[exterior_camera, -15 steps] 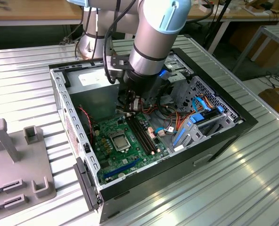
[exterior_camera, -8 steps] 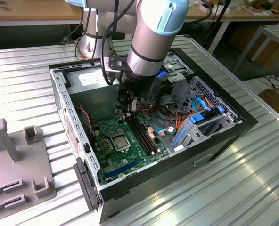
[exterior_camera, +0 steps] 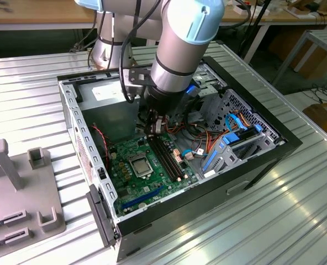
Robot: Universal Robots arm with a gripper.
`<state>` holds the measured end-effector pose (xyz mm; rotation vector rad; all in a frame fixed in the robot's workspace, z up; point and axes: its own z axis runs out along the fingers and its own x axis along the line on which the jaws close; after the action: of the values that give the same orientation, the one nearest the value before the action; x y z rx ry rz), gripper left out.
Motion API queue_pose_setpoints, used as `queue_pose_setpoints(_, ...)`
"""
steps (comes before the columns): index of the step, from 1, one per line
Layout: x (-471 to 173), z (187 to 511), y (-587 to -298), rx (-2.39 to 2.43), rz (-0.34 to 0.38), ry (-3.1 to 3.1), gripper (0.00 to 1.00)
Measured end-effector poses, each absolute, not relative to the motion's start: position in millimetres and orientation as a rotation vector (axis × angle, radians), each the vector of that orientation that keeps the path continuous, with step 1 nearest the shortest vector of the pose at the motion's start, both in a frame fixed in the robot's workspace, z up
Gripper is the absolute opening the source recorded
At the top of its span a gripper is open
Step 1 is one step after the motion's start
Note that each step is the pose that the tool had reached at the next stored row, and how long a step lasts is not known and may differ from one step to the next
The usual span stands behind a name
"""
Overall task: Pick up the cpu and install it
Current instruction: 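Install the first cpu locking lever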
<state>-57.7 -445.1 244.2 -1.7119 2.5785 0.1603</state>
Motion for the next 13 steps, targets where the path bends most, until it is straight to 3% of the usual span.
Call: queue_pose_setpoints(13,-59.4,244.3,-452.6,-1.734,0.161,2.564,0.11)
